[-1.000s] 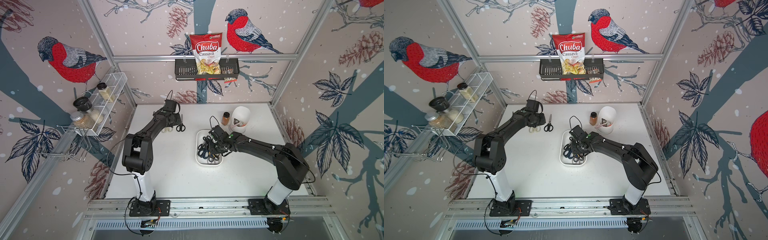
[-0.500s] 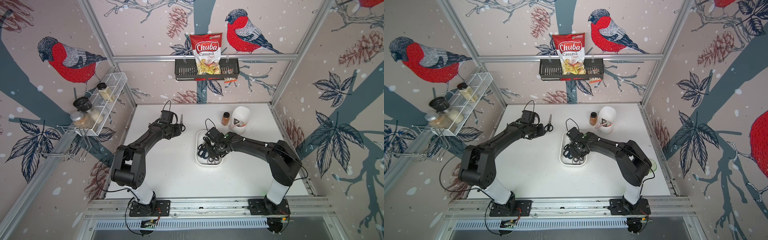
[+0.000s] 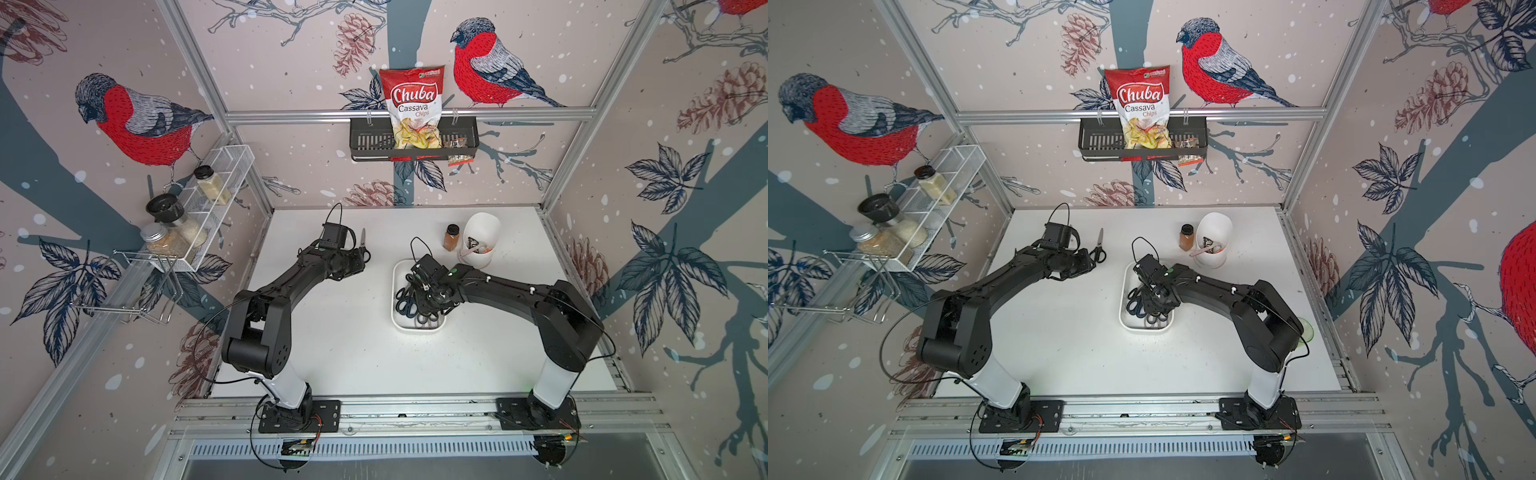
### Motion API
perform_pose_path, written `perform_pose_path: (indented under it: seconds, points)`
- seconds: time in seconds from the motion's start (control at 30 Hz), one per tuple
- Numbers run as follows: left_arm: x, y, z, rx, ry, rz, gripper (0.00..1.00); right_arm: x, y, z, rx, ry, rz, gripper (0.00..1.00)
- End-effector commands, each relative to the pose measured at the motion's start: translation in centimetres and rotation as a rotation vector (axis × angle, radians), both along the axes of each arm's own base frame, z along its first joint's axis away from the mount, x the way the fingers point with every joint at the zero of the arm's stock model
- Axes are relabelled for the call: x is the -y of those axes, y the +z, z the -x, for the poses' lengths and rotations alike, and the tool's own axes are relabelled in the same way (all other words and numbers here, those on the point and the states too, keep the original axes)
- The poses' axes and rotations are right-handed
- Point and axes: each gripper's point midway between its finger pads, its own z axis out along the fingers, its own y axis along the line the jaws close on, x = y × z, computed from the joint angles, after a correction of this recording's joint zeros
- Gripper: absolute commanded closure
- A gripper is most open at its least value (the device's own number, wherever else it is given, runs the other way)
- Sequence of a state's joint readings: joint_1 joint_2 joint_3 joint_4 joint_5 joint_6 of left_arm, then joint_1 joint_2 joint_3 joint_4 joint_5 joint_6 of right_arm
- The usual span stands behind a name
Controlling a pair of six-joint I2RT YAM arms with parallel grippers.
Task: Take the scissors out of the storage box
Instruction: Pick up the scissors from the storage box.
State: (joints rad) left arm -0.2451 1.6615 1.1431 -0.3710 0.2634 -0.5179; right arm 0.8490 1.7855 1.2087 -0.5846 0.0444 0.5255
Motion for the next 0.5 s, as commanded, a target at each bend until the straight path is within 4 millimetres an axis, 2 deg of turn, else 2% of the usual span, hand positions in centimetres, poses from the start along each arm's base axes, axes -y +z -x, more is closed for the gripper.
perform_pose_path:
  seconds: [0.0,0.27,0.47]
  points:
    - [1.0,0.2,-0.2,0.016,-0.023,0.029,0.70,0.4,-0.7,0.1,-0.008,0.008,0.023,0.61]
    - [2.7,-0.4,0.2,0.003,-0.056,0.035,0.70,-0.3,-2.1,0.6,-0.047,0.035,0.007,0.61]
    - [4.2,-1.1,0.9,-0.015,-0.090,0.034,0.70,-0.5,-1.9,0.5,-0.040,0.037,0.000,0.73]
